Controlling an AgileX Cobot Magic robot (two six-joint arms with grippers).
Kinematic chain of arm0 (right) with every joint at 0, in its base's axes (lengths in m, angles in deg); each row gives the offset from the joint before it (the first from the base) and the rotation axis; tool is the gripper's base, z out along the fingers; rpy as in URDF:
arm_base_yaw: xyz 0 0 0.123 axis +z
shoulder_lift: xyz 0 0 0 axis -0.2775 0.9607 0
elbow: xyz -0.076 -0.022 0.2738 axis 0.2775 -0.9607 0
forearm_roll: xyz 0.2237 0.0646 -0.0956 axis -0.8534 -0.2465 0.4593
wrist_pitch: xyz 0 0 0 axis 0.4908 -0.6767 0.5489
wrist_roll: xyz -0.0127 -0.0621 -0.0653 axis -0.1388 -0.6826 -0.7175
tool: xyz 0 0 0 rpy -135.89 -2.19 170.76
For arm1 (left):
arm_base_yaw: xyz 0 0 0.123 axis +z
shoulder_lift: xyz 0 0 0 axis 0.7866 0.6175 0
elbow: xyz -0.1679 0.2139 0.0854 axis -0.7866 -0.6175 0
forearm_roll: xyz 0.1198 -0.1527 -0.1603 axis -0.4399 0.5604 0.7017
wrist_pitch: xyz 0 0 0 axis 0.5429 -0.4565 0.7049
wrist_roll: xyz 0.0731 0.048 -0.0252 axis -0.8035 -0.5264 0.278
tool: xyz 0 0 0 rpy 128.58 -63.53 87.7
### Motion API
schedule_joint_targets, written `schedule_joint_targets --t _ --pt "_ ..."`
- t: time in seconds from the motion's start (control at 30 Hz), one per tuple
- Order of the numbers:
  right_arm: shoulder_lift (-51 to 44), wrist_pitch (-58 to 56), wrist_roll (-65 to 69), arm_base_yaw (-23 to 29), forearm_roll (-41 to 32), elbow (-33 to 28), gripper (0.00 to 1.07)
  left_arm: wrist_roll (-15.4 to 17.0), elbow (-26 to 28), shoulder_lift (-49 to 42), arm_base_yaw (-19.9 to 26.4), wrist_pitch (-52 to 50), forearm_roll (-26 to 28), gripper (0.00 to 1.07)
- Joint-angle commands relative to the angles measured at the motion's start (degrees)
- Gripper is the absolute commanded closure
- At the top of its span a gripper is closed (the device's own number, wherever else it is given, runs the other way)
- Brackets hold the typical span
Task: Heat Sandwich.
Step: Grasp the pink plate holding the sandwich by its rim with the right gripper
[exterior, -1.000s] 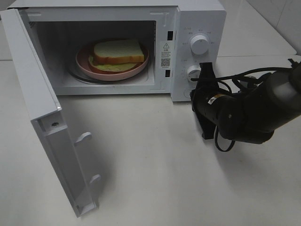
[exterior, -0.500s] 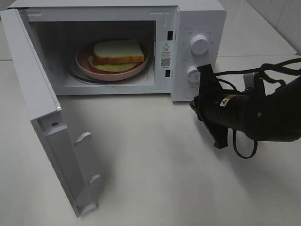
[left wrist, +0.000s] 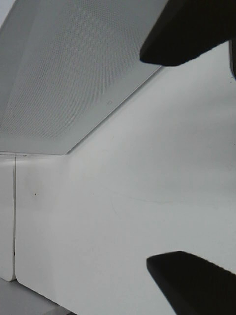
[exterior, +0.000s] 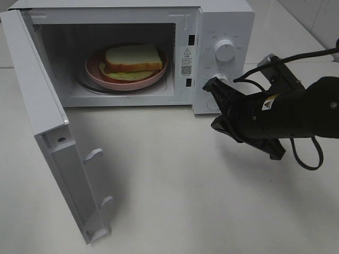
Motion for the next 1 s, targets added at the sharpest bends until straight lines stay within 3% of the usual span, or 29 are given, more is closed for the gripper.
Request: schedule_joint_targets --t 0.03,0.27,0.53,0.73,1.0 --pt "-2.9 -6.1 -8.0 0.1 3.3 0.5 1.03 0.0 -0.2 -1.3 0.0 -0.3 0.2 0.1" --pt "-5.0 -16.4 -14.9 -0.1 6.4 0.9 1.01 0.0 -0.2 -1.3 0.0 -0.3 0.2 0.1" --pt "-5.0 -32.5 -27.1 -0.1 10.0 6.4 0.99 0.0 -0.2 -1.3 0.0 -0.3 0.2 0.1" --pt "-5.0 -43.0 -42.3 -0.1 9.9 10.6 0.97 0.0 -0.2 -1.3 0.0 -0.3 0.2 0.1" --pt "-5.0 -53.6 -72.5 -0.1 9.8 13.8 0.95 0.0 -0.2 -1.3 0.0 -0.3 0.2 0.1"
